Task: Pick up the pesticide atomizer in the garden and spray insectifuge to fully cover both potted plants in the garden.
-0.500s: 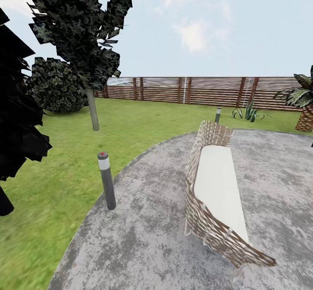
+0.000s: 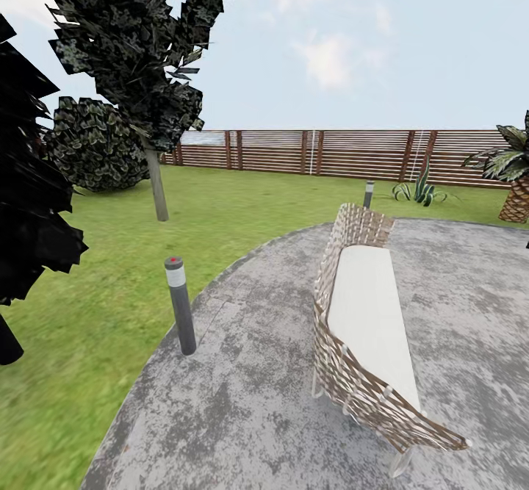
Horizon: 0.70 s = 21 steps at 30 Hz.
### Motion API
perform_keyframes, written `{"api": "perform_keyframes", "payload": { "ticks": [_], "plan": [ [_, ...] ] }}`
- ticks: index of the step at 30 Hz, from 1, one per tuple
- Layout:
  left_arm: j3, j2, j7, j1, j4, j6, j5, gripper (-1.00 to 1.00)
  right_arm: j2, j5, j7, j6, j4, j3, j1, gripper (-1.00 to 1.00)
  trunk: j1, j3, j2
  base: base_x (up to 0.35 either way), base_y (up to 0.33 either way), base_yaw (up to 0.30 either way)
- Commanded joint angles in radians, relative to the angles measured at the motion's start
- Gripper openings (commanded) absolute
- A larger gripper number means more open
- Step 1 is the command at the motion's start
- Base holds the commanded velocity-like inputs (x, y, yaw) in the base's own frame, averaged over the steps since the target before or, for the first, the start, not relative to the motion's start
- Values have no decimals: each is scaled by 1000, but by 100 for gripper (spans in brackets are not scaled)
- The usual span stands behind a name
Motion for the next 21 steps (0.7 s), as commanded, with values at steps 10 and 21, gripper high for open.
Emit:
{"api": "perform_keyframes", "payload": {
  "ticks": [10,21],
  "plan": [
    [-10,1,-9,-24,-31,3,-13,100,-3,7,-1,12,-18,0,-1,100,0,-1,0,0,0,0],
    [-11,0,-10,-187,-192,1,-16,100,-4,9,3,15,-409,0,-1,100,0,-1,0,0,0,0]
  ]
}}
